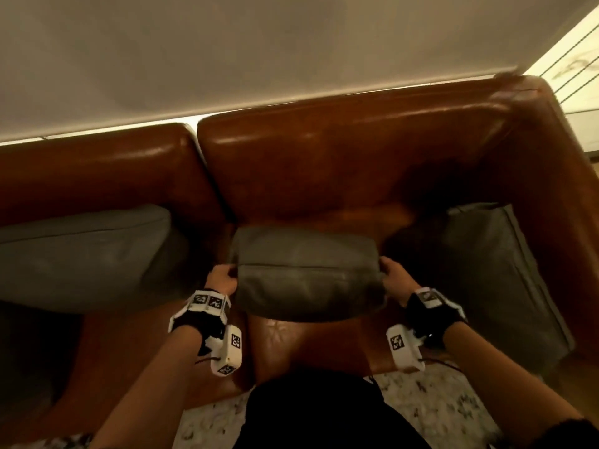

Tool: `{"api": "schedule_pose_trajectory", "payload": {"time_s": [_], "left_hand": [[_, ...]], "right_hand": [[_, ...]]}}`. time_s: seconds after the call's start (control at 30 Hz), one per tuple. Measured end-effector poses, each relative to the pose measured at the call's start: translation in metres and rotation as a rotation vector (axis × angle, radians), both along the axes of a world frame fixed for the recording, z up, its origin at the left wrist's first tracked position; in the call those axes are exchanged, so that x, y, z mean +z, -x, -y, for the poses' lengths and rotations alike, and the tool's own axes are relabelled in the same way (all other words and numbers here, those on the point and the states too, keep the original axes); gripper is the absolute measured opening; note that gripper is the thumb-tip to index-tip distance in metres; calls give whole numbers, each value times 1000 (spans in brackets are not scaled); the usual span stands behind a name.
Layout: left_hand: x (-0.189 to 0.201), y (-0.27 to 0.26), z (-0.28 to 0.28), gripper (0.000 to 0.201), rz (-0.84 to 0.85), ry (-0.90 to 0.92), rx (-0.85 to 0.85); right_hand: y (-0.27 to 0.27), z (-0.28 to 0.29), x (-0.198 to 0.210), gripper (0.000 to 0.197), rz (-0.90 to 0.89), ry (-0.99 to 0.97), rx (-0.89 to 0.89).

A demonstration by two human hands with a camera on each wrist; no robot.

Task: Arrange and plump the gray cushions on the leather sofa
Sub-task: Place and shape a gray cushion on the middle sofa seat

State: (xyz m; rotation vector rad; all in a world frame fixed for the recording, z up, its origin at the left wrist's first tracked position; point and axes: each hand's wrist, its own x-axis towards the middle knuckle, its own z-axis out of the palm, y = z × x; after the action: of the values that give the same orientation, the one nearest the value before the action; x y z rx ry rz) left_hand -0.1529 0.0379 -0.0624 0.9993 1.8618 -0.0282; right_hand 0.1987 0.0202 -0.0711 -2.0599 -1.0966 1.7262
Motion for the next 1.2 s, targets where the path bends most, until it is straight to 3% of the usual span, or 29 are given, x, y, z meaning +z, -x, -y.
{"api": "schedule_pose_trajectory", "payload": {"time_s": [0.07,0.13,0.2,0.37,0.47,0.53,0.6,0.67,0.73,0.8,0.83,0.93,1.03,1.1,1.2], "left_hand": [[-21,15,23,37,-177,114,-115],[-22,18,41,38,-262,93,-177],[-14,13,50,35,-281,70,-229],[-11,-3,39,34,-348,24,-300],[-15,-6,33,34,-235,-47,-261],[-9,-5,33,33,-150,-213,-169],[-3,4,32,27,-166,-374,42],[7,22,30,23,-231,-424,338],[14,39,28,26,-243,-426,549],[19,44,24,28,-231,-401,645],[22,41,21,29,-223,-397,656],[42,15,19,34,-141,-531,509],[83,-21,33,26,110,-713,299],[112,-52,50,22,283,-780,183],[97,-83,63,24,235,-768,-39]], "right_hand": [[19,21,-17,56,212,6,124],[35,37,-26,53,323,-52,39],[44,46,-31,48,356,-107,-30],[34,43,-37,33,355,-187,-11],[16,42,-44,31,359,-232,57],[1,40,-38,27,347,-269,36],[-14,36,-20,15,267,-301,-81],[-26,34,4,19,95,-279,-243],[-25,35,37,11,-160,-285,-327],[-18,32,72,43,-349,-267,-303],[-13,29,91,46,-412,-265,-274],[5,10,142,37,-541,-252,-143],[43,-17,168,17,-312,-308,134],[81,-33,156,29,-85,-337,283],[139,-37,110,26,130,-282,378]]}}
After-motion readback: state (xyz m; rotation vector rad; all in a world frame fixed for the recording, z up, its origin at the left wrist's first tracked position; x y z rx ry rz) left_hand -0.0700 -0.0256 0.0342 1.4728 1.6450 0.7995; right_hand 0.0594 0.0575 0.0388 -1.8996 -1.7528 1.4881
